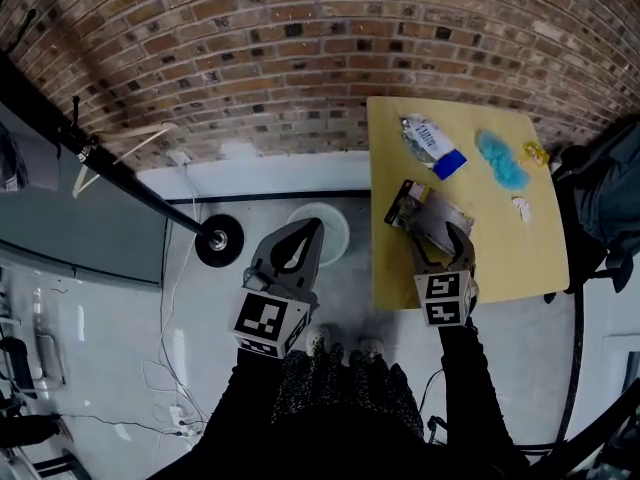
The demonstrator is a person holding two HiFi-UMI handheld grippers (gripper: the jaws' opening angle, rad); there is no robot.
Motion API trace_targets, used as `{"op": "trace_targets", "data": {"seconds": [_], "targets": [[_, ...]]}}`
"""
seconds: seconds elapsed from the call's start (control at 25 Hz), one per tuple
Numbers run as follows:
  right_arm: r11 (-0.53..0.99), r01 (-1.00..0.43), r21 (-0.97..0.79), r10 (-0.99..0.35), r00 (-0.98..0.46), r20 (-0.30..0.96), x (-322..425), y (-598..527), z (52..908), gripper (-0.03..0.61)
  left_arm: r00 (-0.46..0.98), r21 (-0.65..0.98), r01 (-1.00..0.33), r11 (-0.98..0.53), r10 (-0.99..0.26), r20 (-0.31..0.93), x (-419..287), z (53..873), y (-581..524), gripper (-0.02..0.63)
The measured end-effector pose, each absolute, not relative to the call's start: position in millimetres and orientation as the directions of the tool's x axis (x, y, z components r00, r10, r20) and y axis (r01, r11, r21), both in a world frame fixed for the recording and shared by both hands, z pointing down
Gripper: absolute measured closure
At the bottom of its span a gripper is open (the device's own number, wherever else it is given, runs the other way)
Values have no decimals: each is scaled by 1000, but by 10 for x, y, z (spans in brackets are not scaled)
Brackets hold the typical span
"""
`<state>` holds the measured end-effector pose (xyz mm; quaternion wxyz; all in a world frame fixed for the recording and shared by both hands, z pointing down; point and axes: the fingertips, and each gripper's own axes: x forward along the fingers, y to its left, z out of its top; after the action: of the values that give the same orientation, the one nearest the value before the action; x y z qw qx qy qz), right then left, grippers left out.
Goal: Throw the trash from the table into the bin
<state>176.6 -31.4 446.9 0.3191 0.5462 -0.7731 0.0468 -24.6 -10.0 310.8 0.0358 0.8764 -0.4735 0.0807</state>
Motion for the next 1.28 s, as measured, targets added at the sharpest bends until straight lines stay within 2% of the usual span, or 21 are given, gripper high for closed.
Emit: {"op": "trace_targets", "data": {"seconds": [0.64,1.16,1.28], "targets": [[452,-795,405,-735,-74,674,1936,-476,5193,293,522,1,-842,-539,-817,245,-281,3470,-142,607],[420,-765,488,-760,-2,650,2043,-663,5265,296,545,-18,-823,-567,-799,253,-154,3572,-231,607],[419,-750,513,-765,14,644,2056,-666,5278,338,566,-25,-808,-588,-789,240,-41,3537,-270,607]]}}
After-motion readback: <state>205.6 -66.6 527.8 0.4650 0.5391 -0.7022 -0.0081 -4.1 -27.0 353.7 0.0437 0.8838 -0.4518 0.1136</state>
